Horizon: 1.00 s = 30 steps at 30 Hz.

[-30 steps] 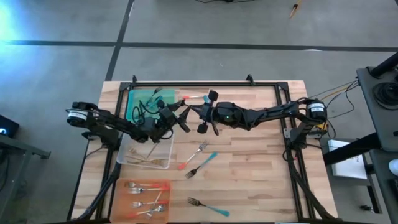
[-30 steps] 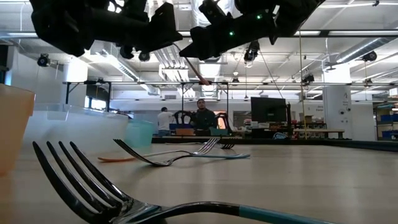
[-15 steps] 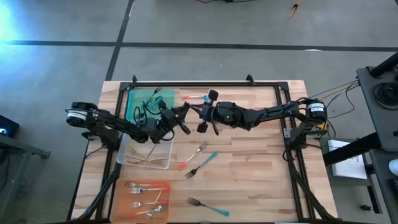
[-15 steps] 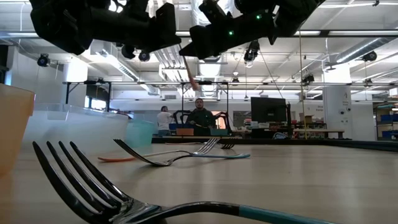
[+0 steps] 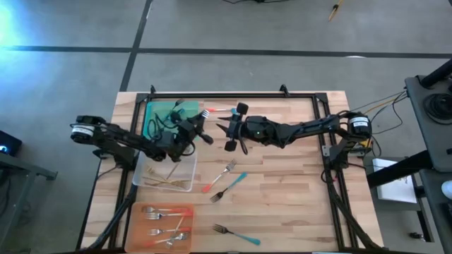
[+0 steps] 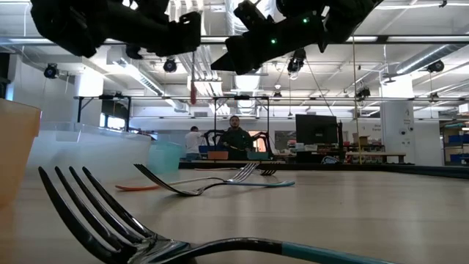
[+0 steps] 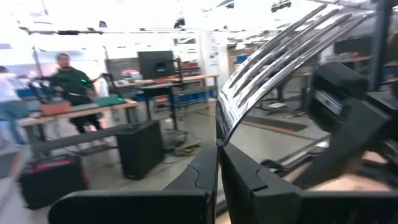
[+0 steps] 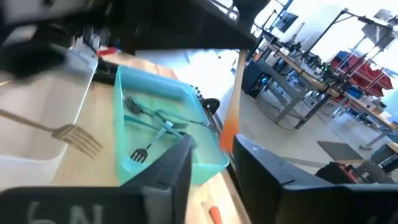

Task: Sort silverware by color (type)
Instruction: Put the orange fork into the orange bin

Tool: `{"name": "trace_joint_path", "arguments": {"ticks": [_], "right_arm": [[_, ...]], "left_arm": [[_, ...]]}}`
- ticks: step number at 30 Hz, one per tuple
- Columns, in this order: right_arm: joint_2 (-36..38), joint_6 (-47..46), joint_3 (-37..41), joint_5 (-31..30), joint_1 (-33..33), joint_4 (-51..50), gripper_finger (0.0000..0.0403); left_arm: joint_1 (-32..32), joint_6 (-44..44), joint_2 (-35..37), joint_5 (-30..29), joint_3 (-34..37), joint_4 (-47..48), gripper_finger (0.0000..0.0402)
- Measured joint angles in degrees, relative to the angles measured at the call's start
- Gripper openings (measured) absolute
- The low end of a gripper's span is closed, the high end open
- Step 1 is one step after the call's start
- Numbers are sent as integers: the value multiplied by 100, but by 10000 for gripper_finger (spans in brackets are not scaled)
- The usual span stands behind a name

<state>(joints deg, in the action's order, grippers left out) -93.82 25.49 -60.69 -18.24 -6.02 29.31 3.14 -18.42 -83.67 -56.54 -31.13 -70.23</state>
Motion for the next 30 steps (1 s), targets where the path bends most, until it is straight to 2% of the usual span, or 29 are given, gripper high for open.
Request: {"name": "trace_joint_path", "arguments": {"ticks": [3, 7, 11, 14, 15, 17, 20, 23, 25, 27, 30], "right_arm": [[6, -82, -2, -45, -11, -234, 128], [8, -141, -2, -395, -49, -878, 135], [6, -352, -2, -491, -171, -1466, 129], [6, -735, -2, -494, -304, -1683, 124], [6, -867, -2, -494, -348, -1714, 123], [6, -1133, -2, -494, -436, -1717, 120], [6, -1423, -2, -490, -536, -1708, 116], [4, -1649, -2, -488, -588, -1714, 114], [4, -1736, -2, -486, -603, -1711, 113], [3, -1805, -2, -486, -603, -1713, 114], [0, -1814, -2, -477, -603, -1713, 112]], "left_arm": [[128, -208, 429, -271, 38, 500, 1], [669, 110, 1240, -755, 26, 2340, 1], [1513, 1278, 2191, -798, -305, 4746, 1], [2168, 2825, 2750, -528, -911, 7136, 1], [2341, 3532, 2865, -306, -1170, 8047, 1], [2590, 5132, 2943, 509, -1726, 9665, 0], [2879, 7247, 2791, 1977, -2432, 11389, 0], [3267, 8506, 2383, 3125, -2871, 12093, 0], [3520, 8964, 2059, 3767, -3083, 12246, 0], [3819, 9337, 1724, 4272, -3260, 12237, 0], [4299, 9584, 1153, 4701, -3541, 12267, 0]]}}
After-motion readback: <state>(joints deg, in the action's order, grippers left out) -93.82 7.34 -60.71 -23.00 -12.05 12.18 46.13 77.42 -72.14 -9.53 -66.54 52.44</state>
